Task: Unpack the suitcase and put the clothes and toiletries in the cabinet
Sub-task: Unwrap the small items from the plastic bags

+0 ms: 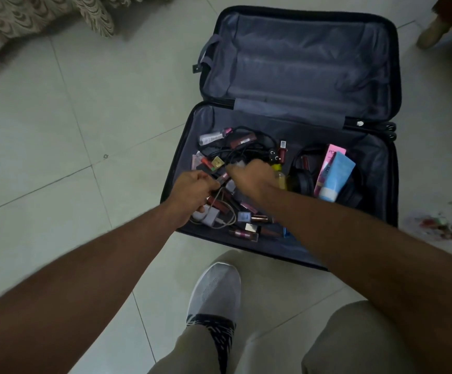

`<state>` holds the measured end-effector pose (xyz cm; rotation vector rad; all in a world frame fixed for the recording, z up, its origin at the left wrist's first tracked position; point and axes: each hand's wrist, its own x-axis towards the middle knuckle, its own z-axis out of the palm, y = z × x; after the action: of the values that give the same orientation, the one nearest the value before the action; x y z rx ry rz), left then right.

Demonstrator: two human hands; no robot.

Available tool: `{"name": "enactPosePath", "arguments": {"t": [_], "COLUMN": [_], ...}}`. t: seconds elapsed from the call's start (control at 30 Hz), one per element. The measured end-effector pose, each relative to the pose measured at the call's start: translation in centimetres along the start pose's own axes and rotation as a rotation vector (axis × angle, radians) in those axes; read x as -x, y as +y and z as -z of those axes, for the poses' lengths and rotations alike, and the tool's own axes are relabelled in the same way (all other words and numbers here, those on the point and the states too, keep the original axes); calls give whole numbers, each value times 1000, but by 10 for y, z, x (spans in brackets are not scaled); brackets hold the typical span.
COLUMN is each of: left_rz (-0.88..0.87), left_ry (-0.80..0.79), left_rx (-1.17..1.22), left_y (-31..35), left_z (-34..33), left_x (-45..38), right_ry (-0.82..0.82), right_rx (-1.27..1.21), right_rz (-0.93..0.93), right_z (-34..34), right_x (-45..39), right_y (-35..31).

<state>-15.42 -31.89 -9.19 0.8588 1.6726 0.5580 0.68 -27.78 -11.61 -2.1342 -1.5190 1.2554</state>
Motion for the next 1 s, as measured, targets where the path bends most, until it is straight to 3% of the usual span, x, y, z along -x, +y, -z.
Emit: {"name": "enactPosePath", "arguments": {"t": [0.1, 0.27, 0.4, 0.53, 0.67, 1.0], "left_rz": [-19, -49, -68, -128, -175, -290], "left_ry": [-15, 14, 25, -154, -420, -830], "left_rx": [-21, -57, 48, 94, 74, -52], "left_y": [-1, 4, 22, 60, 105, 122], "left_z": [-4, -18, -51, -111, -185, -358], "left_x": [1, 1, -3, -6, 5, 40], "right_ry": [3, 17, -47, -167, -141, 303], "right_rx": [-133, -309, -668, -952, -1009, -623], "right_rz": [-141, -178, -166, -77, -48, -234], "right_z": [-13, -2, 44, 121, 191, 294], "right_x": [-7, -14, 2, 15, 25, 109], "right_y": [1, 2, 15, 58, 120, 278]}}
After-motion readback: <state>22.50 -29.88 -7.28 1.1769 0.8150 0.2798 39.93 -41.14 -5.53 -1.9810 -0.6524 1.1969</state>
